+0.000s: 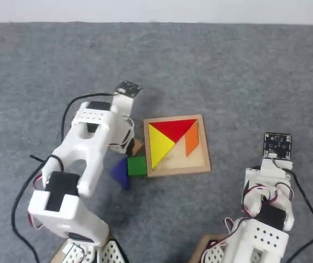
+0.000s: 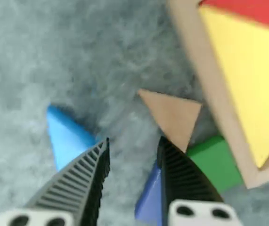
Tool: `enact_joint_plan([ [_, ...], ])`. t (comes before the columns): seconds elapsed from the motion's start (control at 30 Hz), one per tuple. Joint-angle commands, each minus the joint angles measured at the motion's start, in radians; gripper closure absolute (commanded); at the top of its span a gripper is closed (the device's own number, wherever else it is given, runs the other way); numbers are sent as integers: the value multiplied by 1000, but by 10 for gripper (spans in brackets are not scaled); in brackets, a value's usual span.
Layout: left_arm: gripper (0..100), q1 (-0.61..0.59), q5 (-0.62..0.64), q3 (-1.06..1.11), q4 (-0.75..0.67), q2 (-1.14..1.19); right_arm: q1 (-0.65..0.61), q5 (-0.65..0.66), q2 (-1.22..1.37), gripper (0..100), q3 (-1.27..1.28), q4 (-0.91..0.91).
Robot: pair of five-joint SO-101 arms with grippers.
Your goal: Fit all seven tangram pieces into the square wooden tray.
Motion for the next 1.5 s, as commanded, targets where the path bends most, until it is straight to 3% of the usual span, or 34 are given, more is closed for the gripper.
enact_joint_plan([
  [0.0,844,52,32,-5,-21,-41,-7,-5,-16,976,-40,5],
  [0.43,844,115,74,-173,-26,-31,-8,-5,-16,976,-40,5],
  [0.7,844,110,35,-205,-143,-26,-8,-5,-16,976,-40,5],
  [0.97,845,58,115,-196,5,97,-8,-5,-16,976,-38,5],
  [1.47,828,61,123,-364,141,318,-8,-5,-16,976,-38,5],
])
